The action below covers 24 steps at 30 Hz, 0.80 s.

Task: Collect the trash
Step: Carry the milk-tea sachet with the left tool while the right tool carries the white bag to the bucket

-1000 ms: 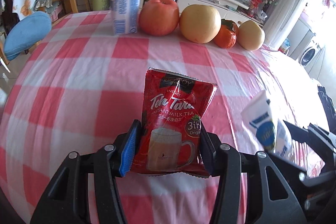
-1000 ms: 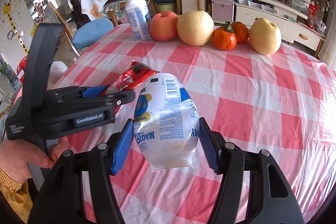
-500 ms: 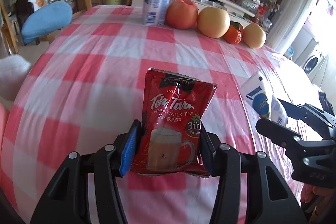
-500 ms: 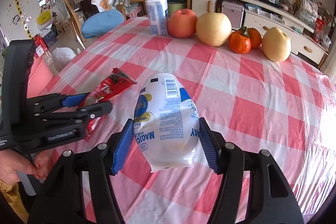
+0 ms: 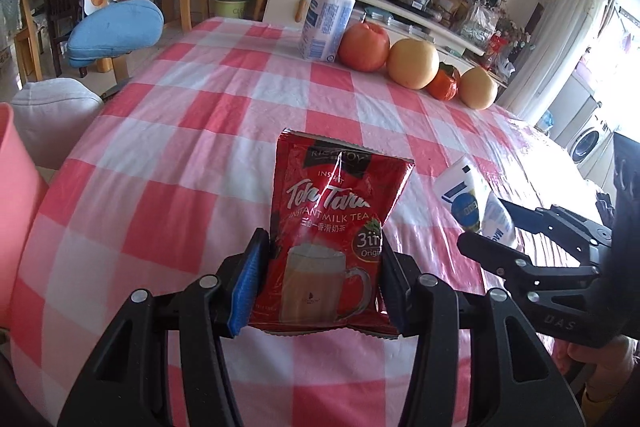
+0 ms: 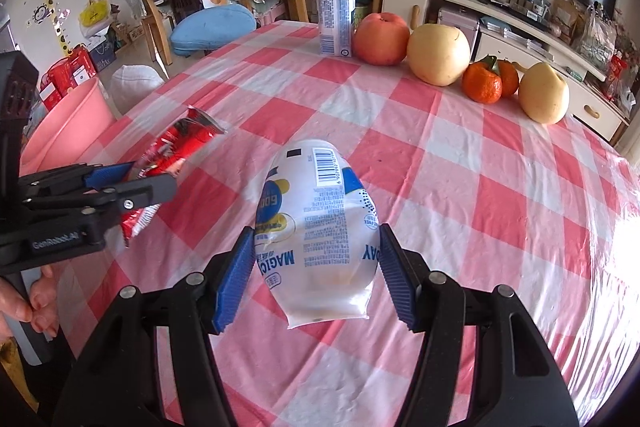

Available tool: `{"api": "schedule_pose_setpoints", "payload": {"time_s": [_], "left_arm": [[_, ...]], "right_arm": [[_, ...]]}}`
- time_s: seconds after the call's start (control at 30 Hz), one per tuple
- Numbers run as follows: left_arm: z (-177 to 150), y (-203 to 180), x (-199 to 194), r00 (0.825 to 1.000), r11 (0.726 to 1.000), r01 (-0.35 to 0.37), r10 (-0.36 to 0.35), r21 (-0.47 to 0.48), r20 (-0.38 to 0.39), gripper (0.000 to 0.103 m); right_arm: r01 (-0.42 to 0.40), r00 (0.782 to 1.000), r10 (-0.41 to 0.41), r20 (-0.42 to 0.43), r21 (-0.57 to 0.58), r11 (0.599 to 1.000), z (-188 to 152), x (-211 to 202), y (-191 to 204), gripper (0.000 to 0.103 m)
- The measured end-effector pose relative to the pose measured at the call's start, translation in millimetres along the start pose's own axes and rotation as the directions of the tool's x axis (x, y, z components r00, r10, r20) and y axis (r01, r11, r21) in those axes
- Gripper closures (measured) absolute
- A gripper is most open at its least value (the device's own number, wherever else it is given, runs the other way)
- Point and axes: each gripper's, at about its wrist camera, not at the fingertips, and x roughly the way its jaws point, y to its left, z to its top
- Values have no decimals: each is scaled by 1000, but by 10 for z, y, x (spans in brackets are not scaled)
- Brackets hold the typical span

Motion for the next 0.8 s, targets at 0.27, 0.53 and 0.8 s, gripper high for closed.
{"api": "schedule_pose_setpoints", "payload": {"time_s": [0.27, 0.53, 0.8], "left_arm": [[-32, 55, -250, 998, 1000, 7, -9, 26, 59, 50], [-2, 205, -513, 992, 1000, 15, -19, 27, 125, 50], [41, 386, -716, 983, 1000, 0, -3, 17, 183, 50]], "right_arm": [[-13, 1000, 12, 23, 50, 999, -40, -92, 22, 41], [-1, 998, -4, 57, 92, 996, -67, -182, 120, 41], [-20, 997, 10, 82, 126, 992, -97, -298, 331, 41]]}}
